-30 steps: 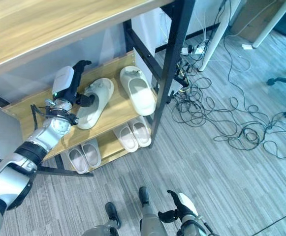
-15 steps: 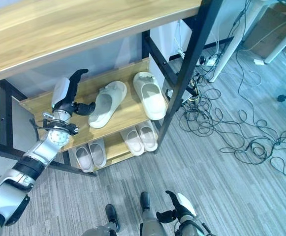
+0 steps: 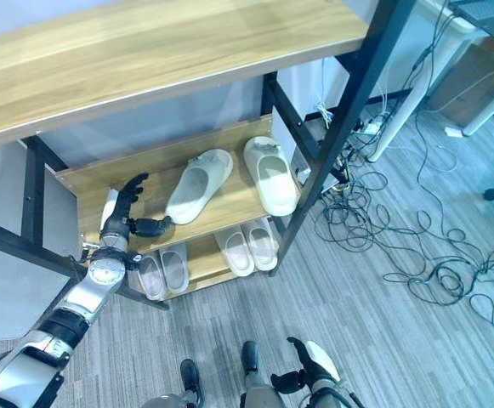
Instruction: Arrange the slippers neatly on the shoe rack.
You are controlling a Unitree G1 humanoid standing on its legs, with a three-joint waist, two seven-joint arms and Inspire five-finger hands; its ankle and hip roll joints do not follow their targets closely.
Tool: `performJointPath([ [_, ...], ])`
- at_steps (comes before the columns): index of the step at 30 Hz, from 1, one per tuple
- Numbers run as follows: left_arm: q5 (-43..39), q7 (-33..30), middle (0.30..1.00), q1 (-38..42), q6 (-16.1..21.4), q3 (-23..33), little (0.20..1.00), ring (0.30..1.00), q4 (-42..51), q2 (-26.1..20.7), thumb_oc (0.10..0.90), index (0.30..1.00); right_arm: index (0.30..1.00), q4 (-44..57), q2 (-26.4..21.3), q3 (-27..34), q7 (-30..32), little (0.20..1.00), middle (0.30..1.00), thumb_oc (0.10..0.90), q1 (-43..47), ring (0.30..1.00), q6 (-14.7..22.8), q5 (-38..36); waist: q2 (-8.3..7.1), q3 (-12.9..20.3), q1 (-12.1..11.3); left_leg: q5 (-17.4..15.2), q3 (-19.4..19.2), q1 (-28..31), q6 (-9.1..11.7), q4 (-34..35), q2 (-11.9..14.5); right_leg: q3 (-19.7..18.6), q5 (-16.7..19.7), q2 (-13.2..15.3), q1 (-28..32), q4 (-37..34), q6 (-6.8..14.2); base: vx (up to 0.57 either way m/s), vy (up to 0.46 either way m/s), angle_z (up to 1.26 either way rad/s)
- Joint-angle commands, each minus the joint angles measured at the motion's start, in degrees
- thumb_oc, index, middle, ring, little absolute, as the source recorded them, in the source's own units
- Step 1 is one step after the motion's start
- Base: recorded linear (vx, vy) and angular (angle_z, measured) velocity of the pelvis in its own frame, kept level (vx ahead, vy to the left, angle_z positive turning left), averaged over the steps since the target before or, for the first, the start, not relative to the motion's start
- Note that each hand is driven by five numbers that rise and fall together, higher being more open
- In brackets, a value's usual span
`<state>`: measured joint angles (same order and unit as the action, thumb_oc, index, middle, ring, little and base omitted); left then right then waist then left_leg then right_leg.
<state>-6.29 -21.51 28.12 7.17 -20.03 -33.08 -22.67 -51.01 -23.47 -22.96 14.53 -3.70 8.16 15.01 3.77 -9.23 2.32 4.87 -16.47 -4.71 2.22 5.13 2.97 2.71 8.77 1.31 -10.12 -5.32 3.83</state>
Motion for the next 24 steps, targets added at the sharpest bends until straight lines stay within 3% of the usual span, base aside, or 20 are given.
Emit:
performJointPath([
  [1,0.19,-0.3,0.9,6.7,5.85,0.82,0.9,0.9,-1.5,1.52,0.8,0.9,0.9,0.62,0.18,1.0,1.34,0.9,0.9,0.8,-3.83,0.9,0.89,1.08,0.31,5.78,-0.59,0.22,1.82,-3.36,3.39,-0.13,0.48,3.62,-1.49,2.66,-1.9,0.66,6.13,0.0,0.0,0.0],
  [24,-1.54,4.4,0.9,2.87,6.19,-8.65,0.9,0.9,2.66,12.59,0.8,0.9,0.9,0.1,0.89,0.53,2.47,0.9,0.9,0.8,-2.45,0.9,0.42,-0.15,0.85,4.47,-0.26,0.31,0.93,-3.02,3.1,-0.13,0.49,2.79,-1.42,2.57,-2.29,0.78,6.16,0.0,-0.001,0.0],
])
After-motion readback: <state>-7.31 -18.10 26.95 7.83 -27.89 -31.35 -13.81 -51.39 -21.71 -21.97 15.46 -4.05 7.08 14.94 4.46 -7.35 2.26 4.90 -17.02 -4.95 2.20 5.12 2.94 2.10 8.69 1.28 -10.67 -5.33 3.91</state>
